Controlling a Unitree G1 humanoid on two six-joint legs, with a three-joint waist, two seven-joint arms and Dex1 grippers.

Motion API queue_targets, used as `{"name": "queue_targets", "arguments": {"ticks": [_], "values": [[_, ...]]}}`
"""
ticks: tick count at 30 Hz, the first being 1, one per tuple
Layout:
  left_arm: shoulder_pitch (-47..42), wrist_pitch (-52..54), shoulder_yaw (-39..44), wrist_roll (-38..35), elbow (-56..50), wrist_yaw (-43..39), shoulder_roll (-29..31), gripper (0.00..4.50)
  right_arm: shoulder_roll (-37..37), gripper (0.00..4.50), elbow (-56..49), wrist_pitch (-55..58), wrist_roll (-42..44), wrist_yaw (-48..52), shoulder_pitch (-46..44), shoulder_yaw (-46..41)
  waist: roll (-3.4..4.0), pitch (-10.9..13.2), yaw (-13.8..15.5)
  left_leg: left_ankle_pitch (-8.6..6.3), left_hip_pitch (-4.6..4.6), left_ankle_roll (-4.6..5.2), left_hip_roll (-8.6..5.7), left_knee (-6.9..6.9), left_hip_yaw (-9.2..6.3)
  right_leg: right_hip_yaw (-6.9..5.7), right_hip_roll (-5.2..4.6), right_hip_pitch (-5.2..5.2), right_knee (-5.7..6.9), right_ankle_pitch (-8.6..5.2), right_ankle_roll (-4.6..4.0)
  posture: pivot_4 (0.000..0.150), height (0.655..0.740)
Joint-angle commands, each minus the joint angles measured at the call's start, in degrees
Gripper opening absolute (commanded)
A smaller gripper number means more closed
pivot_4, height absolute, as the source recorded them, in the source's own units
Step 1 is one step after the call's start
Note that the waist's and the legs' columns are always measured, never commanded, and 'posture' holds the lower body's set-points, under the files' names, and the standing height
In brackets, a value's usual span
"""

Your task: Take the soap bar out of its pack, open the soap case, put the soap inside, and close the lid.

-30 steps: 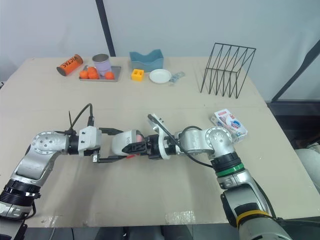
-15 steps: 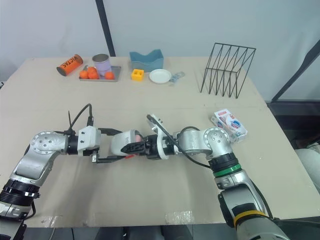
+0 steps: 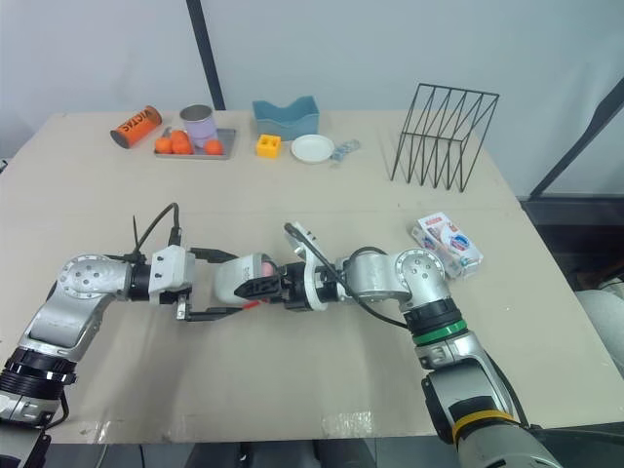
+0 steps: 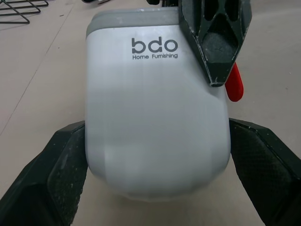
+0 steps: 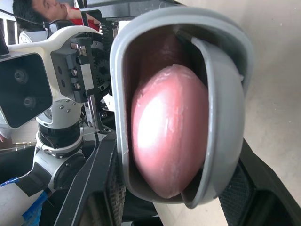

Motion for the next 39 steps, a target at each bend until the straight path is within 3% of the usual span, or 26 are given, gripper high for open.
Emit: {"name": "queue_targets", "arguments": {"ticks": [1,14,18,25,31,39], "values": [[0.79,-1.55,1.84,0.81,1.26,-0.05,2.37,4.50,-1.06,1.98,-0.71,-0.87,1.39,0.62,-1.27,-3.75,0.00,0.00,0.00,0.00,0.00,0.00,0.00,0.00,0.00,0.00,0.00,0.00,0.00,0.00,0.00,0.150,0.7400],[1.32,-4.23,3.89,1.77,4.99,1.49,5.01,4.50,-5.54,1.98,-1.34,1.30,-0.05,1.88,-3.04,-3.30,0.00,0.00,0.00,0.00,0.00,0.00,0.00,-0.06,0.04,0.04,-0.01,-0.03,-0.03,0.00,0.00,0.150,0.7400],[0.82,-0.56,7.27,-1.36,6.12,1.12,6.69,4.50,-13.26,1.98,-5.97,8.13,-13.59,9.92,-7.05,-1.65,0.04,0.03,0.02,0.01,-0.02,0.01,0.00,-0.08,0.05,0.05,-0.04,-0.08,-0.04,0.00,0.00,0.150,0.7400],[-1.05,7.06,9.62,-5.03,5.46,1.05,7.28,4.50,-25.40,1.98,-15.91,12.10,-37.53,35.07,-17.53,7.06,0.17,0.11,0.00,0.02,-0.09,0.04,0.02,-0.18,0.09,0.05,-0.02,-0.27,-0.04,0.00,0.00,0.150,0.7400],[-3.80,20.82,8.75,-10.22,-0.07,2.30,6.69,4.50,-36.64,1.98,-27.87,-0.03,-60.74,62.88,-28.57,25.02,0.39,0.24,0.08,0.04,-0.68,0.03,0.05,-0.06,0.04,-0.05,-0.05,-0.85,0.03,0.01,-0.02,0.150,0.7400],[-4.14,28.37,8.17,-13.49,-6.36,2.83,5.62,4.50,-39.14,1.98,-27.81,-12.00,-79.93,83.82,-32.82,32.78,0.42,0.26,0.10,0.05,-0.91,0.03,0.00,0.17,-0.05,-0.17,-0.10,-0.98,0.08,0.02,-0.04,0.150,0.7400]]}}
